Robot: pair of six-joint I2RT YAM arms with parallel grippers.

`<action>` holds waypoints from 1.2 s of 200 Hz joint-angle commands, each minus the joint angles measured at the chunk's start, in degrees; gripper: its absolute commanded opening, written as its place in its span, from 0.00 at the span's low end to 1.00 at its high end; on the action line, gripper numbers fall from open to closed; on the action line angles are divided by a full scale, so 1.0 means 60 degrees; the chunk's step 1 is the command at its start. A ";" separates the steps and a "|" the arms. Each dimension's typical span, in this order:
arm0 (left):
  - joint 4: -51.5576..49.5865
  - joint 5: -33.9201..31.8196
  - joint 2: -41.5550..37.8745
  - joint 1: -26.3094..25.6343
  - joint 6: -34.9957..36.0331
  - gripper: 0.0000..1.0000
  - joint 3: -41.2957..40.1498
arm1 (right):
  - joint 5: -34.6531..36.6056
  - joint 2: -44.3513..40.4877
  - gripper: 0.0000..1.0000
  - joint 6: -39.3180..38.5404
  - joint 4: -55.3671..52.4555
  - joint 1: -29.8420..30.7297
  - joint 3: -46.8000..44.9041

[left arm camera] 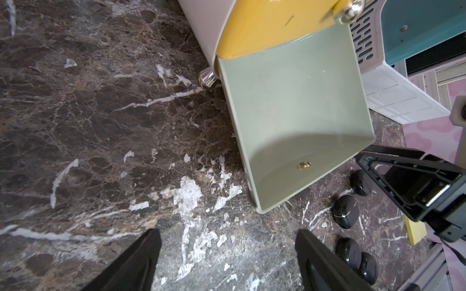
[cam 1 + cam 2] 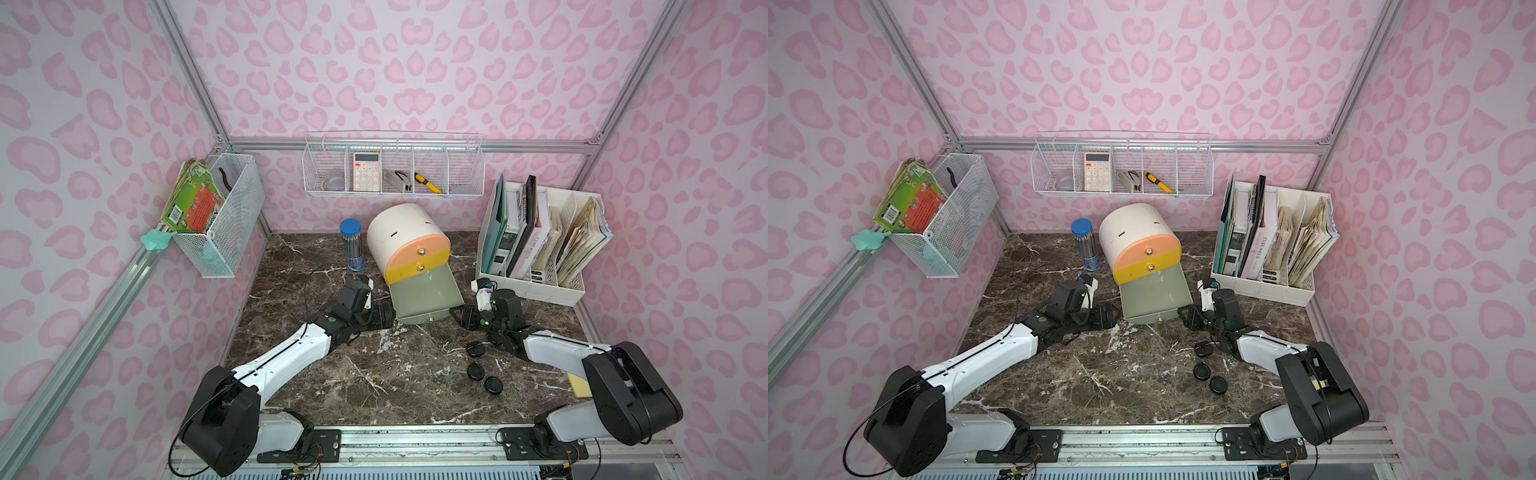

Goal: Put the bluetooth earphones in the drawer according to color
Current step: Adjust the drawer in the storage box.

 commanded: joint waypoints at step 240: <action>-0.0483 -0.1129 -0.0253 -0.0042 0.0358 0.89 0.0150 | 0.1256 0.1448 0.61 -0.2153 -0.3275 -0.0550 0.3877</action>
